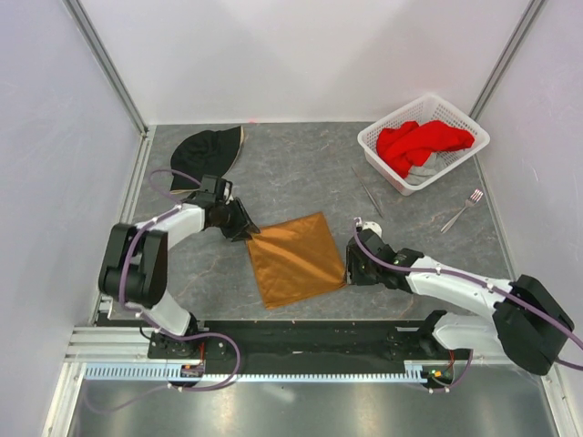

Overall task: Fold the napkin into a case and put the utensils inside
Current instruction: Smooth out the upper triangle-folded napkin at the center of the board, then pick up the upper triangle-folded napkin from the center of the board.

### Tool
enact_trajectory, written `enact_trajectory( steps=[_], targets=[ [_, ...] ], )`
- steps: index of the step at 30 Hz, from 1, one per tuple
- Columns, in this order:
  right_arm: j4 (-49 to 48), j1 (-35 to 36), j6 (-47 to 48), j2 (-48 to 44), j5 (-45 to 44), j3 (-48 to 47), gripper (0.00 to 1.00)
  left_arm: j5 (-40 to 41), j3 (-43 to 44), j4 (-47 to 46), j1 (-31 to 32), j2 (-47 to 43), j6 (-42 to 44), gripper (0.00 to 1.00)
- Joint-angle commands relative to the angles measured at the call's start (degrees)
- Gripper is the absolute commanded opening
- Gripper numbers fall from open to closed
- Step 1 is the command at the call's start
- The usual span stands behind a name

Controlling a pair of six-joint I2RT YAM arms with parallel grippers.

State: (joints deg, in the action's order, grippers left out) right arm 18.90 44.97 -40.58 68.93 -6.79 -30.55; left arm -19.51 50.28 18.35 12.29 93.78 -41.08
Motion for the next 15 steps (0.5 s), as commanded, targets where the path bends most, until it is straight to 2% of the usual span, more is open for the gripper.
enact_trajectory(
  steps=[1,5,8,12,15],
  targets=[
    [13.2,2.0,5.9,-2.1,-9.8,-10.9,0.55,1.7,1.3,4.3,-0.7,-13.1,2.3,0.49],
    [14.5,8.4,9.9,3.7,-10.4,-21.5,0.67,-0.6,-0.6,9.0,-4.0,-21.2,2.8,0.56],
    [11.4,15.4,10.2,11.6,-5.7,-27.7,0.7,-0.9,-1.8,13.8,-9.0,-27.4,2.5,0.57],
    [8.8,23.7,9.2,22.5,-3.9,-35.7,0.69,-1.7,-2.6,18.2,-16.3,-32.9,1.7,0.6],
    [6.7,27.0,9.1,30.0,-2.5,-40.7,0.62,-1.8,-3.3,19.9,-19.6,-34.7,1.6,0.61]
  ],
)
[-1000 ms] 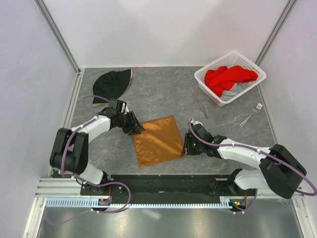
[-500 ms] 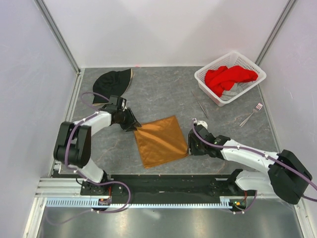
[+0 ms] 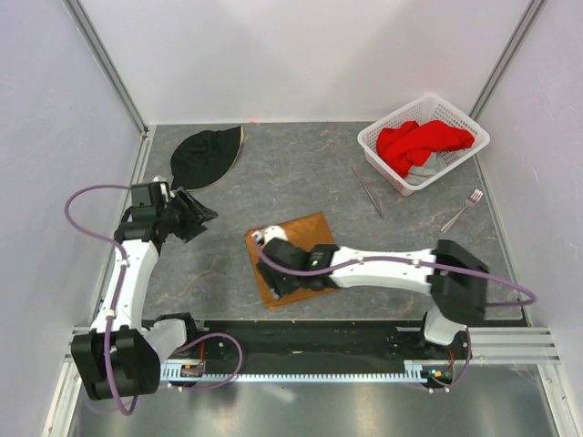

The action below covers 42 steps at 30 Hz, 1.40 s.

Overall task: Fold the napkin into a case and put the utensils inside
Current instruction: Pick up the upper triangle-folded napkin from the center of the board.

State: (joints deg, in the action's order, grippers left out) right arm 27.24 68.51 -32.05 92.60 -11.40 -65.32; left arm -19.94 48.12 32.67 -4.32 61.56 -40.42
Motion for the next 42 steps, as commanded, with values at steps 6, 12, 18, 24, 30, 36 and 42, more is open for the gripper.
enact_trajectory(
  steps=[6,12,18,24,30,36,42],
  targets=[
    [-1.1,6.9,0.5,16.9,2.0,-12.8,0.52,-6.2,-2.5,4.9,-5.3,-0.9,2.5,0.61],
    [1.3,7.3,0.9,21.1,0.5,-16.4,0.48,-9.2,-3.6,2.4,-6.1,0.6,3.2,0.59],
    [3.2,7.3,1.1,23.3,-1.0,-17.4,0.49,-11.3,-3.8,0.7,-6.4,2.2,3.9,0.58],
    [4.1,7.3,0.8,24.5,-1.9,-15.7,0.48,-12.0,-3.8,0.4,-7.6,3.4,4.9,0.57],
    [6.3,8.7,-0.4,27.4,-4.0,-14.0,0.36,-12.6,-4.0,-0.3,-8.0,4.1,5.0,0.6],
    [6.9,8.7,-2.9,29.6,-2.3,-14.4,0.0,-14.2,-5.8,-2.2,-8.1,3.0,4.5,0.69],
    [1.2,7.7,-3.5,20.6,0.8,-12.1,0.0,-17.1,-8.7,-4.7,-7.7,3.2,3.9,0.78]
  ],
)
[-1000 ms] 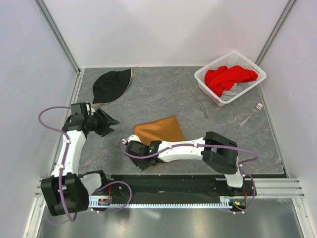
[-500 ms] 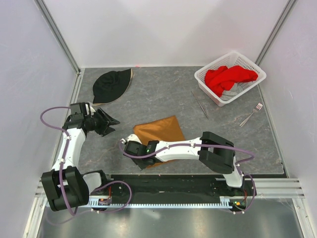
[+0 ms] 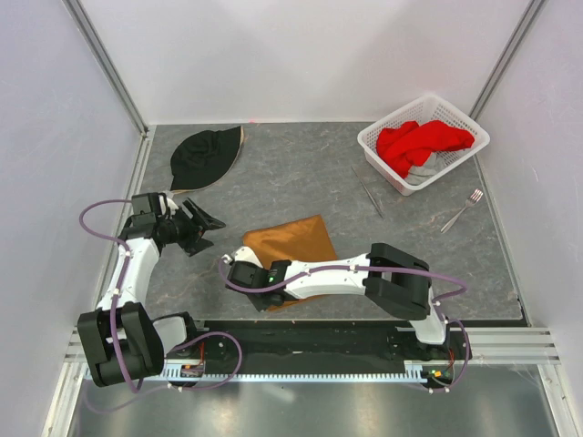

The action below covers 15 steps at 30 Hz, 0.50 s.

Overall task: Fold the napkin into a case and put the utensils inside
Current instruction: Pick up the upper triangle-folded napkin from the center of the board.

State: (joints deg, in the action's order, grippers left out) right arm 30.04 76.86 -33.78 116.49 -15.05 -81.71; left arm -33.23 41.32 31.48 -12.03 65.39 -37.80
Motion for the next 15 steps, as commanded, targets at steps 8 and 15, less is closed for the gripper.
enact_trajectory(
  steps=[8,15],
  targets=[
    [-13.0,-7.3,-5.6,-16.3,14.9,13.9,0.0,-4.9,-5.5,-11.5,5.8,4.4,-4.3,0.8],
    [-20.1,-13.2,-9.5,-24.4,20.7,23.2,0.0,1.8,-6.6,-17.0,10.6,6.6,-9.6,0.8]
  ],
)
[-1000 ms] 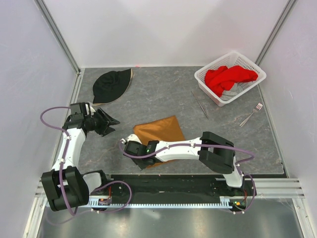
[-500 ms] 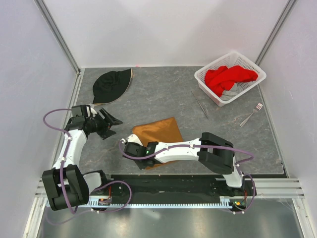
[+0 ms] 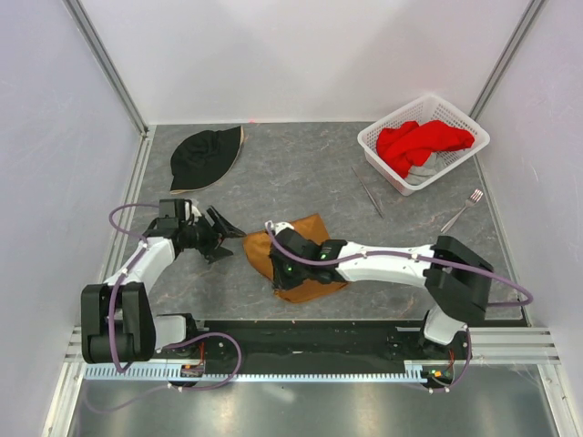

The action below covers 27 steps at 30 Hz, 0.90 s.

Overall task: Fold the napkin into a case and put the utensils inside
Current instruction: Pick up the upper triangle-folded napkin from the center of the board.

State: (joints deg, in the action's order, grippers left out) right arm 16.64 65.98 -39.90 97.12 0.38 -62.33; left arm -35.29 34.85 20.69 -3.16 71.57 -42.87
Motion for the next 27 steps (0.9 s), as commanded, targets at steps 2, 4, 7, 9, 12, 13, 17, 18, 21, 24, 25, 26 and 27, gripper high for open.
enact_trajectory(
  steps=[2,4,7,9,12,13,17,18,21,24,25,26,27],
  targets=[
    [-7.8,-3.8,-3.7,-7.0,6.4,5.3,0.0,6.0,0.1,-6.7,2.5,0.5,-4.9,0.8],
    [-8.5,-5.1,-4.2,-8.5,6.9,7.6,0.0,6.9,0.5,-7.8,2.5,0.8,-5.1,0.8],
    [-11.2,-7.1,-5.6,-12.8,7.5,11.0,0.0,8.0,0.9,-7.9,5.0,2.2,-6.0,0.77],
    [-12.0,-8.2,-6.5,-14.5,8.3,13.4,0.0,9.1,1.1,-7.9,5.5,3.2,-6.3,0.76],
    [-13.0,-10.3,-6.8,-16.7,10.0,15.6,0.0,10.3,1.7,-7.9,7.2,5.4,-6.4,0.74],
    [-13.7,-11.1,-6.8,-17.3,10.4,16.0,0.0,10.8,2.0,-7.9,8.2,6.2,-6.4,0.75],
    [-15.2,-12.4,-7.2,-18.5,11.8,18.2,0.0,12.0,2.9,-9.0,9.9,9.9,-7.1,0.75],
    [-15.5,-12.6,-7.5,-18.7,12.0,18.4,0.0,12.1,2.9,-9.4,10.3,10.3,-7.7,0.75],
    [-16.1,-13.1,-7.4,-19.4,12.6,19.1,0.0,12.3,2.7,-11.4,10.9,11.3,-8.4,0.73],
    [-16.1,-13.3,-7.4,-19.8,13.3,19.6,0.0,13.3,2.8,-12.2,11.2,12.4,-8.6,0.71],
    [-16.1,-13.5,-7.4,-20.0,13.4,19.8,0.0,13.6,2.9,-12.7,11.2,12.6,-8.5,0.69],
    [-16.2,-13.5,-7.5,-20.1,13.8,20.4,0.0,14.0,3.0,-13.4,11.3,13.1,-8.5,0.67],
    [-16.4,-13.5,-7.7,-20.2,14.0,20.7,0.0,14.0,3.2,-13.9,11.3,14.1,-8.5,0.65]
  ],
)
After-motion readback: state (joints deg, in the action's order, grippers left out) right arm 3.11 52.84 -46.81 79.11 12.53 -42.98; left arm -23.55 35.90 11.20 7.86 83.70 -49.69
